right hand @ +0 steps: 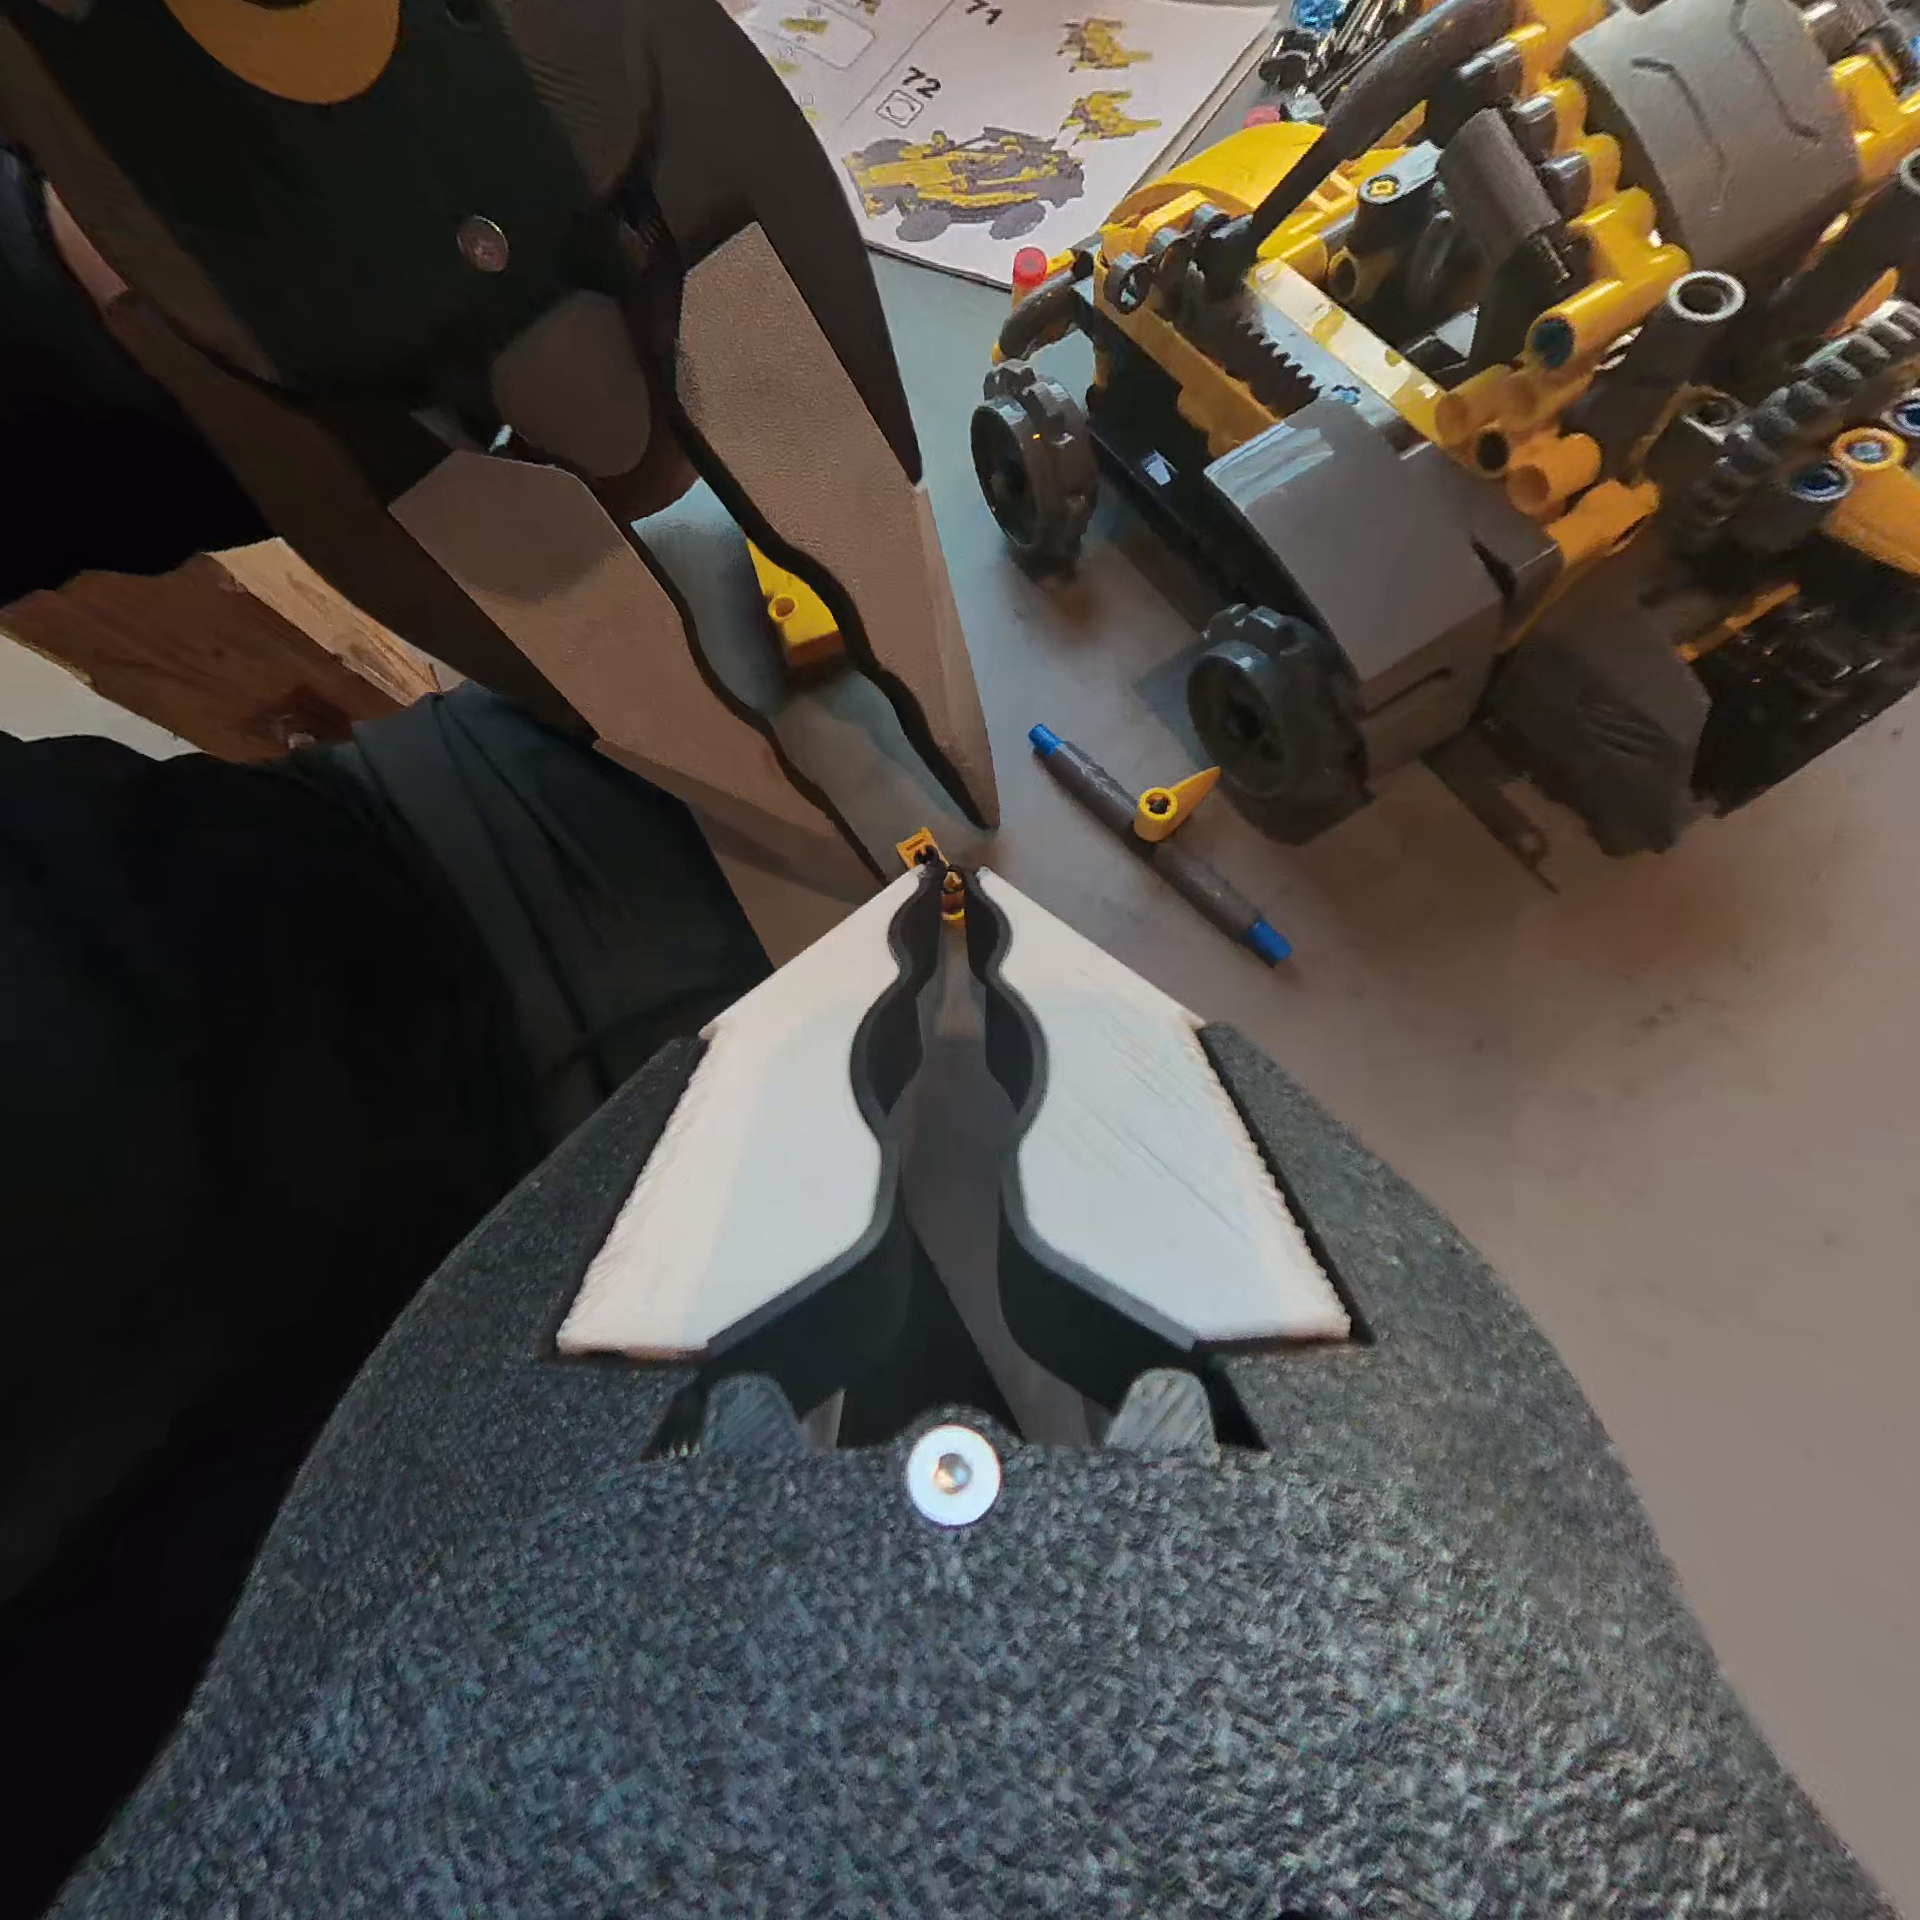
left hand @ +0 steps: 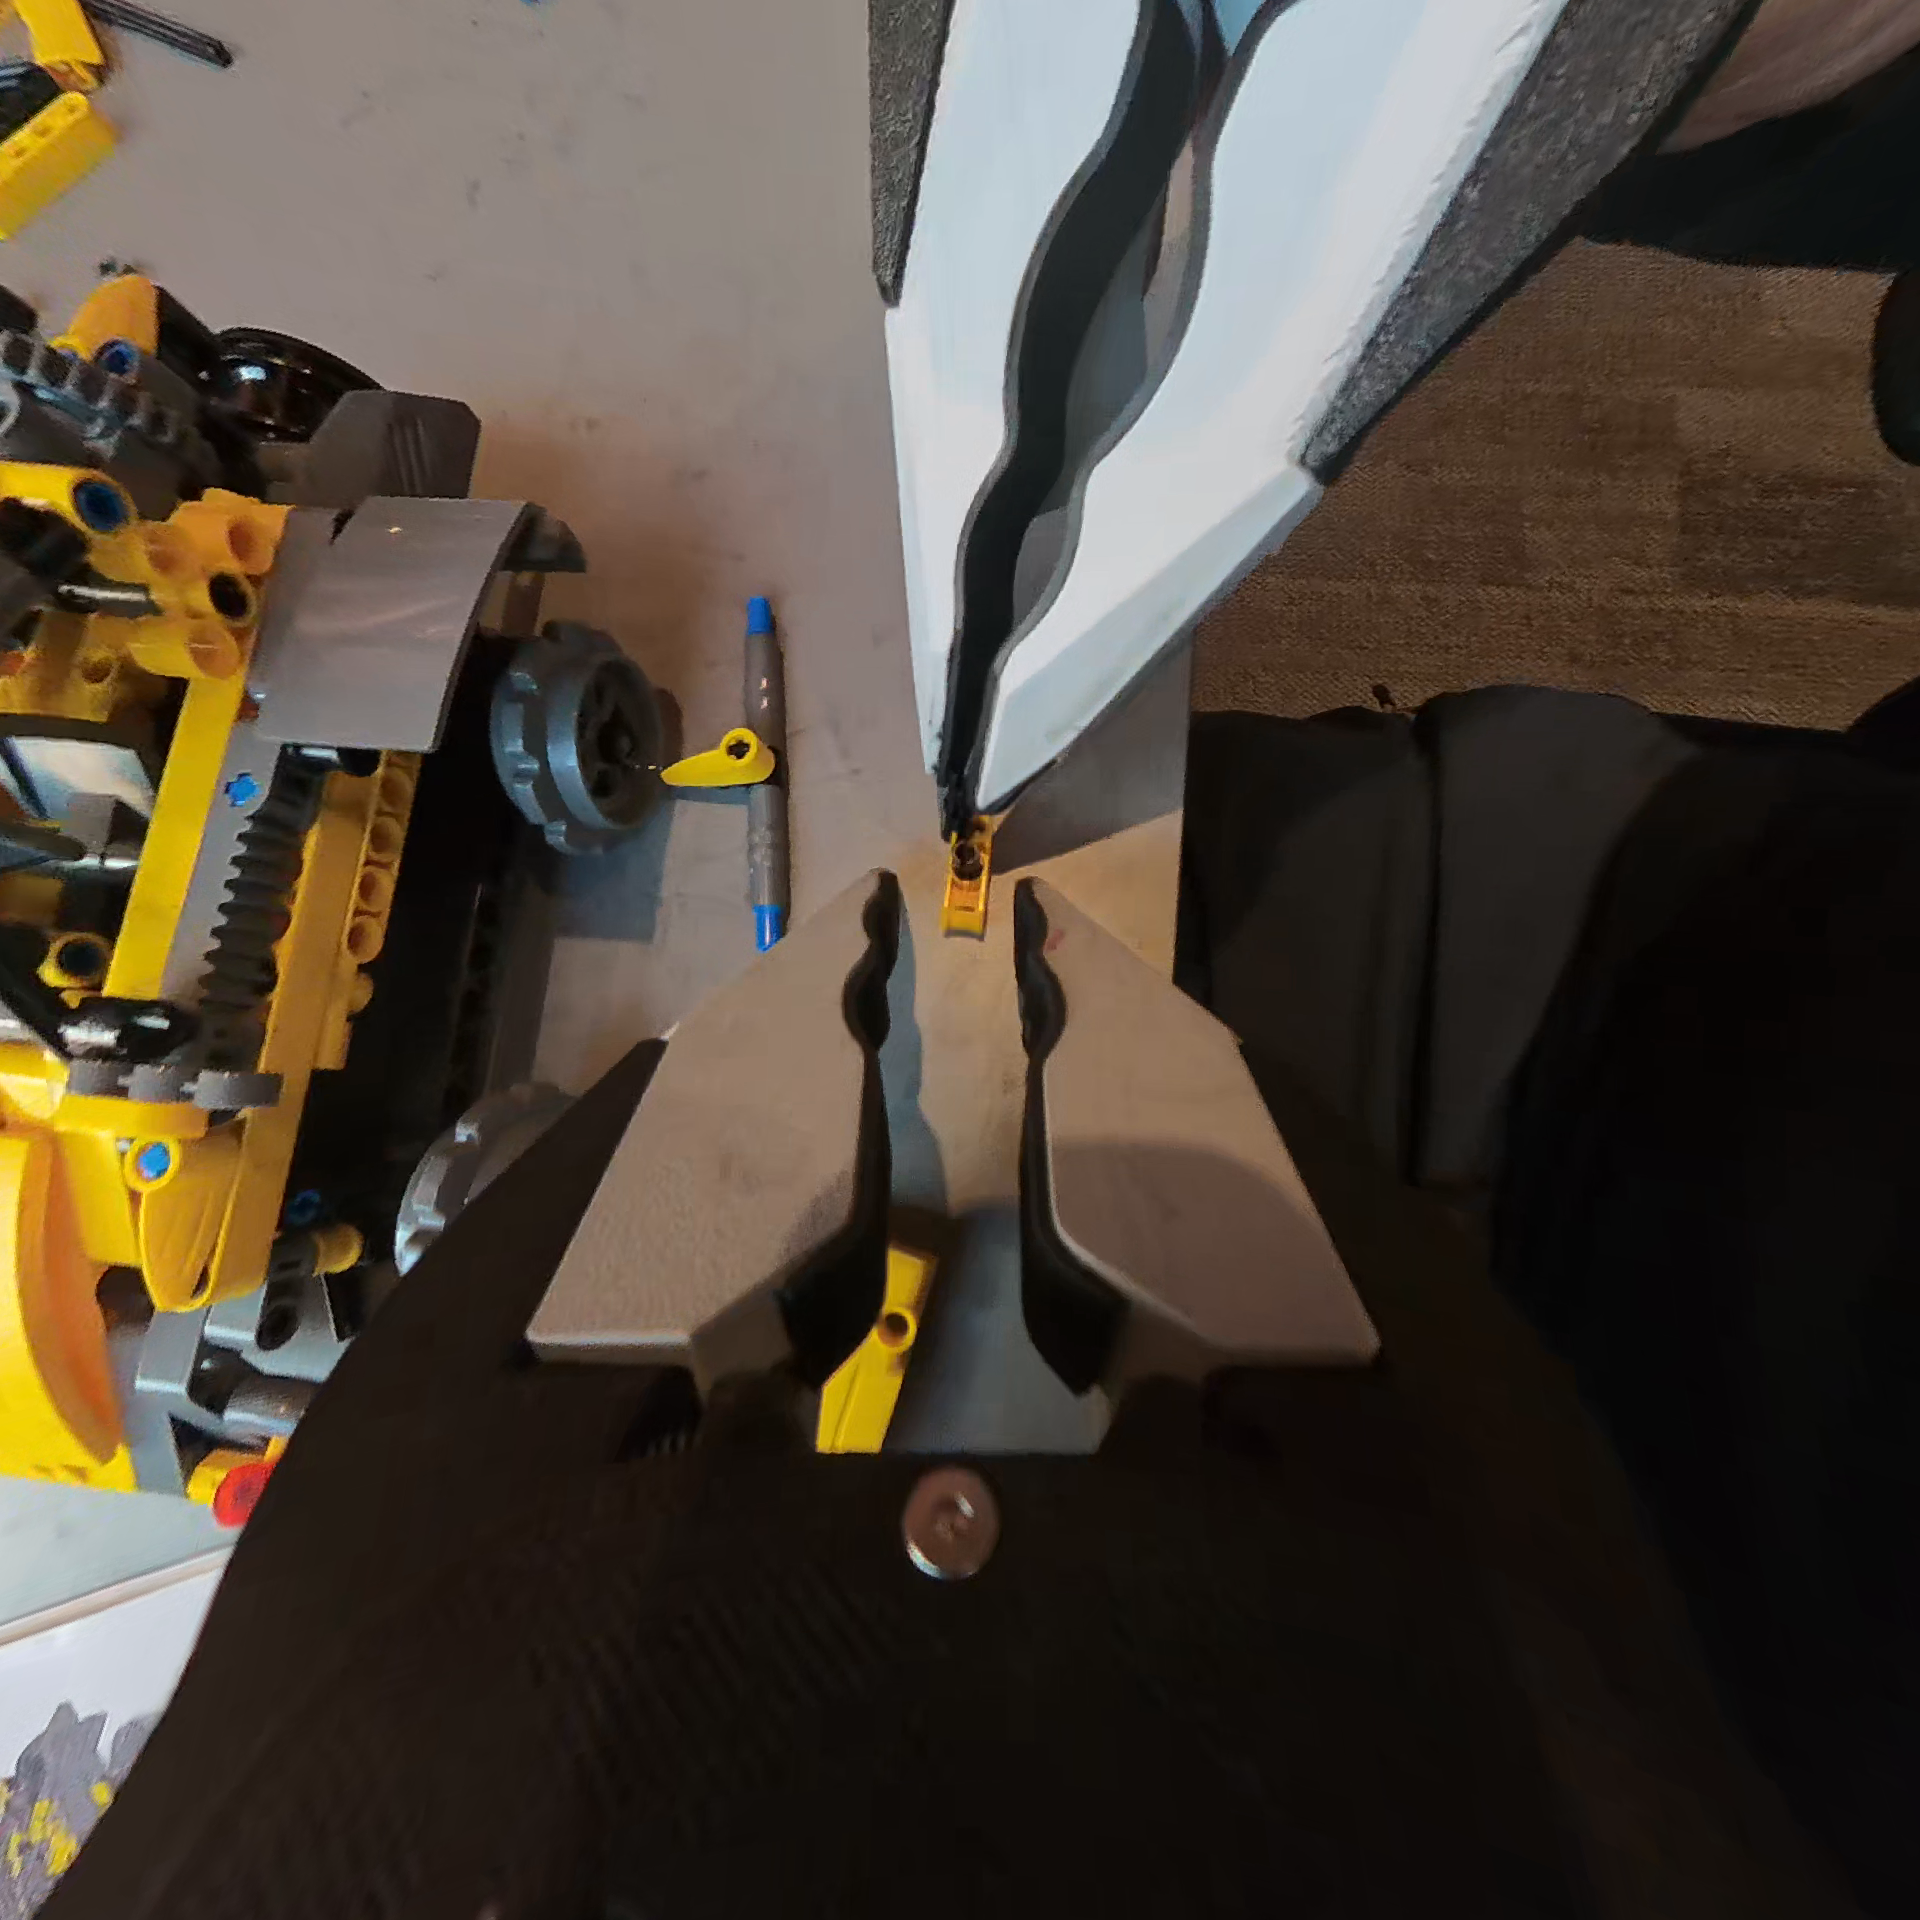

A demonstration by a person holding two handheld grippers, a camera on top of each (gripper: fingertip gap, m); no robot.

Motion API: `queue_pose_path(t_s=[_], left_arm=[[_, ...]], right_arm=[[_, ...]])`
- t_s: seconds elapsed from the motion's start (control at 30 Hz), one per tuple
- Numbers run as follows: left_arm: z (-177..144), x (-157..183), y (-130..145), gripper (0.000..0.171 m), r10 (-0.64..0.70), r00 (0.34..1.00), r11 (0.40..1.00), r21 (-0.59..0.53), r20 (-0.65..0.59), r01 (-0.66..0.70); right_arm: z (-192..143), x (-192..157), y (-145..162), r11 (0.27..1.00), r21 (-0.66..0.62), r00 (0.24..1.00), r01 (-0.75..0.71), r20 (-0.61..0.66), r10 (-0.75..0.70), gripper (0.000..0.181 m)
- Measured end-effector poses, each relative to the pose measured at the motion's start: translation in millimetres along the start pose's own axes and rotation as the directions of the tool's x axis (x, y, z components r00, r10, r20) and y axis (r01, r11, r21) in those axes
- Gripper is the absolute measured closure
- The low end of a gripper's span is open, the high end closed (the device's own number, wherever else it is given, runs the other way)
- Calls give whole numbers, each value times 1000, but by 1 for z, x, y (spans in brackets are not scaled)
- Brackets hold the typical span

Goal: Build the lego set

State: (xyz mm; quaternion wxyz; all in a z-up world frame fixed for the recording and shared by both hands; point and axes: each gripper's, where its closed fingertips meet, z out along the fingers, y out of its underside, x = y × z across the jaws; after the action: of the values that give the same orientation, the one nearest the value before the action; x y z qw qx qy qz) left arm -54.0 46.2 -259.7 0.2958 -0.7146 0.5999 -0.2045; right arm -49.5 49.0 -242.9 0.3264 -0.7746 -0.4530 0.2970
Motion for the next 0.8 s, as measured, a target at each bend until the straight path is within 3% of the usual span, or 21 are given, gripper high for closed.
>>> queue_pose_path(t_s=[0.17, 0.8], left_arm=[[4, 2, -3, 167, -7, 999, 1000, 8, -46, 7], [5, 1, -5, 167, 21, 1000, 997, 69, -17, -20]], right_arm=[[-4, 1, 0, 997, -50, 998, 51, -40, -53, 177], [-2, 1, 6, 879, -322, 914, 351, -86, -397, 177]])
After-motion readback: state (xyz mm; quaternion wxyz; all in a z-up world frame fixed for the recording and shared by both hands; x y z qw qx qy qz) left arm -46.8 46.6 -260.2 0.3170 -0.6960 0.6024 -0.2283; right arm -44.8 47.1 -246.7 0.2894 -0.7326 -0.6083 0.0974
